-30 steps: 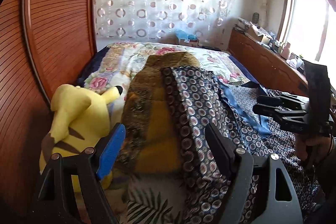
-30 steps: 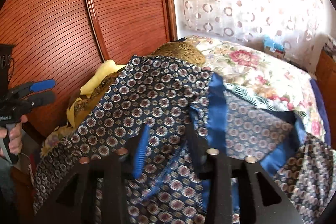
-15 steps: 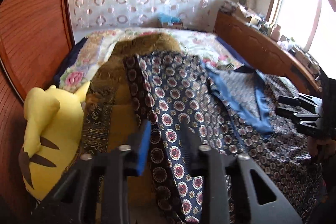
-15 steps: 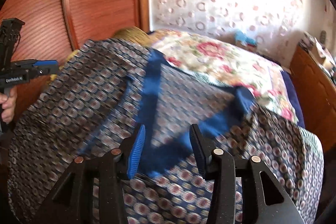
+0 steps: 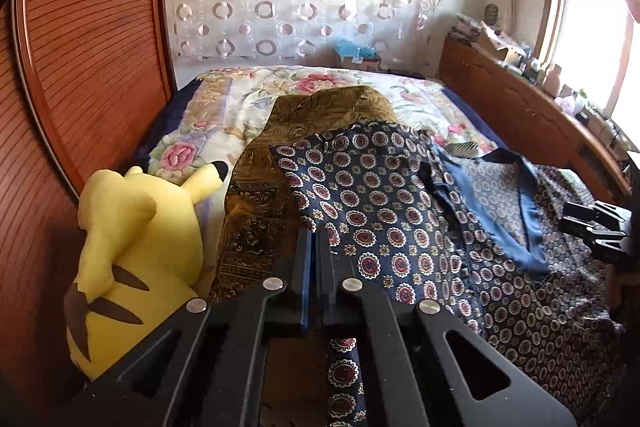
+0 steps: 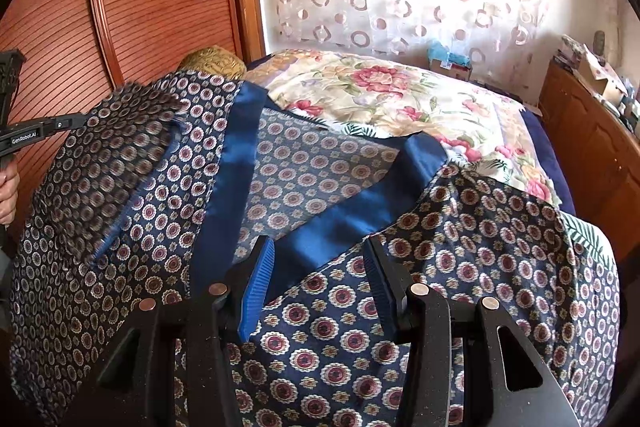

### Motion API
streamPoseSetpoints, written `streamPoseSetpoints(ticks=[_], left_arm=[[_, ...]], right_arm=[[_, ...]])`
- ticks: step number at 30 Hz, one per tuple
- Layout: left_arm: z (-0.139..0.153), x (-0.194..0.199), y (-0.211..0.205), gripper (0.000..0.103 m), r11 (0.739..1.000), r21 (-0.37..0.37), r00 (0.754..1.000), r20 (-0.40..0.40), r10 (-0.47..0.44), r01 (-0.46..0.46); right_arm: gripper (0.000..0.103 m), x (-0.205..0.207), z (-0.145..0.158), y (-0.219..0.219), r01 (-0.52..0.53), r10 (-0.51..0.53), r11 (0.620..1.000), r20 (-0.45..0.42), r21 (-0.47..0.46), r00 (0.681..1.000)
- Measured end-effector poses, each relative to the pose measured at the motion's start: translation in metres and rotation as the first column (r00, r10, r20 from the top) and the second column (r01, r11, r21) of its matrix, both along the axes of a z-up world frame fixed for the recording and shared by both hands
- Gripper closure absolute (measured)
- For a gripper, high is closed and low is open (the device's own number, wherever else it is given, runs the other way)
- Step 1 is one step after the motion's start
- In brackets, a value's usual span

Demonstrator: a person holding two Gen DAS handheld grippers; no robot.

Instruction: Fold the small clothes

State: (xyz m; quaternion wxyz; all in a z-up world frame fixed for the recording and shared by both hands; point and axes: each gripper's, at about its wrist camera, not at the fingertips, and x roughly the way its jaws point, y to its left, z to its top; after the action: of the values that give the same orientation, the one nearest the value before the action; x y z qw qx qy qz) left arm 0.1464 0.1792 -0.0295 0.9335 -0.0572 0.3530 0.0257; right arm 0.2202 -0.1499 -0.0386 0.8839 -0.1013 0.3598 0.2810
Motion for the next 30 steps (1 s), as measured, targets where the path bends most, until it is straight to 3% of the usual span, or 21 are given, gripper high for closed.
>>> streamPoseSetpoints(ticks=[3,5,7,8,10,12,21,30], left_arm=[[0.004,-0.004,-0.004,0.1,0.999,0.041,1.0,0.007,0.01,-0.011],[0.01,-0.007,-0.008,0.087,0.997,0.072,1.0,0.026,0.013,-0.015],[0.017,-0.01,-0.012,0.056,0.997,0.078,0.998,0.056,0.005,-0.009],[0.022,-0.012,-0.016,0.05,0.997,0.08,0.997,0.077,-0.007,0.001],[0.028,-0.014,-0.023,0.019,0.996,0.086,0.995,0.1,-0.019,0.01],[0.035,-0.015,-0.033,0.018,0.995,0.101,0.991,0.132,-0.028,0.015],[0.038,-0.003,-0.089,0.017,0.989,0.093,0.984,0.127,-0.124,0.113],[0.021,0.015,-0.133,0.017,0.975,0.059,0.972,0.086,-0.218,0.214]], right_arm=[[0.055,0.001,0.005,-0.01,0.01,-0.01,1.0,0.005,0.013,1.0],[0.055,0.0,0.01,-0.018,0.02,-0.02,1.0,0.014,0.02,1.0],[0.055,0.0,0.013,-0.023,0.03,-0.031,0.999,0.019,0.027,0.999],[0.055,-0.001,0.014,-0.025,0.034,-0.035,0.999,0.021,0.03,0.999],[0.055,-0.003,0.018,-0.031,0.044,-0.045,0.998,0.029,0.036,0.999],[0.055,-0.006,0.023,-0.037,0.052,-0.054,0.998,0.035,0.041,0.998],[0.055,-0.018,0.037,-0.063,0.102,-0.105,0.993,0.06,0.058,0.993],[0.055,-0.036,0.046,-0.1,0.17,-0.173,0.984,0.078,0.053,0.982]])
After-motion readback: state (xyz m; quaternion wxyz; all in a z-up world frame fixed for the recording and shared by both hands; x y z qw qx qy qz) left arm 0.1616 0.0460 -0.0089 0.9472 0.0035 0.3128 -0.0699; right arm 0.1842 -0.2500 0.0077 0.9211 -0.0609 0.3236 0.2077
